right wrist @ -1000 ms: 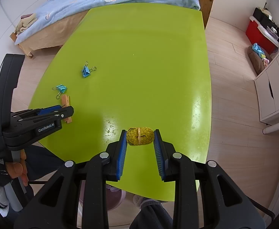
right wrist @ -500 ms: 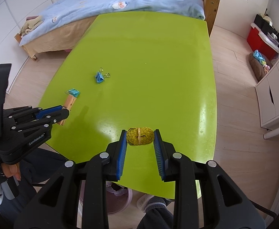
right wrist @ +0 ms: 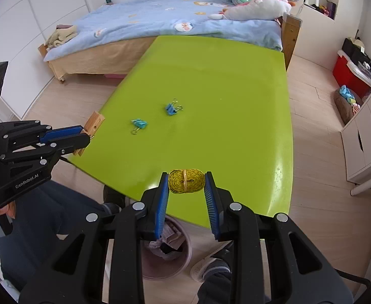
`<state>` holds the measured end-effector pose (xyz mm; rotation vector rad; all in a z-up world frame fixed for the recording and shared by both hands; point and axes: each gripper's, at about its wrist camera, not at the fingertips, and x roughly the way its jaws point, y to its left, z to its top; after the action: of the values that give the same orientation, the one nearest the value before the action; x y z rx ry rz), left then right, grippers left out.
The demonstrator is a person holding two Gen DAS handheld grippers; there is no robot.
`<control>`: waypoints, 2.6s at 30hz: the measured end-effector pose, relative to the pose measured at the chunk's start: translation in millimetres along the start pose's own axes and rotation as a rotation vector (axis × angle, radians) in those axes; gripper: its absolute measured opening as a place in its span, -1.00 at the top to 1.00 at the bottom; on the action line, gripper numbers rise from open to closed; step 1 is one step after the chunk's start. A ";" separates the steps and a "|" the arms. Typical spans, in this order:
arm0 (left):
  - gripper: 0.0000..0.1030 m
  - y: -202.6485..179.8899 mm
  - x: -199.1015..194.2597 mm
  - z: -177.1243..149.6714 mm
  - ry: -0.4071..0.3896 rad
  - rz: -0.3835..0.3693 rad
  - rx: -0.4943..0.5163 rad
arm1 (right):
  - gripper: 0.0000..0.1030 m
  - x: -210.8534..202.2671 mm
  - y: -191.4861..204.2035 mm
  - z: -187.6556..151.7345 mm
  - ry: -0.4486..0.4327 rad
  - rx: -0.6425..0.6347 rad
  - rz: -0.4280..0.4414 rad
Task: Collect trash
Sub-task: 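Drop the yellow band into the wastebasket with the right gripper while the left gripper drops the clothespin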
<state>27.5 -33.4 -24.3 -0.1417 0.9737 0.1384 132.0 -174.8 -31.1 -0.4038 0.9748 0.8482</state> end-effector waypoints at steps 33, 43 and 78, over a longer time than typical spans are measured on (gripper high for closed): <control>0.74 -13.5 -68.9 -80.6 -0.001 -0.140 0.061 | -0.59 -26.9 53.5 -87.5 0.047 -0.008 0.171; 0.74 -28.4 -63.7 -82.7 0.026 -0.177 0.104 | -0.89 -43.6 27.3 -89.7 0.003 0.084 0.129; -0.85 3.0 -45.6 -65.7 0.033 -0.135 -0.045 | -0.94 -36.0 19.2 -66.1 -0.031 0.108 0.132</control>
<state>-51.6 -44.8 -23.0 -0.2512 0.9911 0.0337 70.0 -221.4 -33.9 -0.2357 1.0218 0.9137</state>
